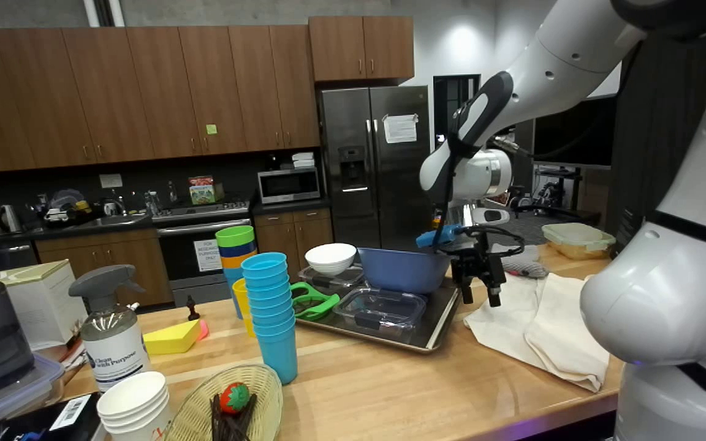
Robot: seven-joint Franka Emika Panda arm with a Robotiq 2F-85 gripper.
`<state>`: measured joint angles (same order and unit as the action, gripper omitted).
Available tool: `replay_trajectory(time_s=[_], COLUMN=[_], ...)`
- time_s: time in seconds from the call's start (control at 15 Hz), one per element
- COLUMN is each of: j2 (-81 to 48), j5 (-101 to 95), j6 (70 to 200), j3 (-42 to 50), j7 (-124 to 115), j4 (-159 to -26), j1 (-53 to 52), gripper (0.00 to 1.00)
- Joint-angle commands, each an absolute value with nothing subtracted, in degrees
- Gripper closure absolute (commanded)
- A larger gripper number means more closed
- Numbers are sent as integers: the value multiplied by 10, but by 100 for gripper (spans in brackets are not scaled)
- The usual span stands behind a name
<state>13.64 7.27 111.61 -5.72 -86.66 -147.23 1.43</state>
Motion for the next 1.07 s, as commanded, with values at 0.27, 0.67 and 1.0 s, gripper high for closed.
replay_trajectory(time_s=[0.27,0.67,1.0], j2=[136,136,136], j5=[149,149,149], j6=[1041,1039,1038], j3=[-43,-42,-42], j7=[-800,-794,-794], j4=[-1439,-1439,-1439], j1=[7,6,6], gripper=[0,0,0])
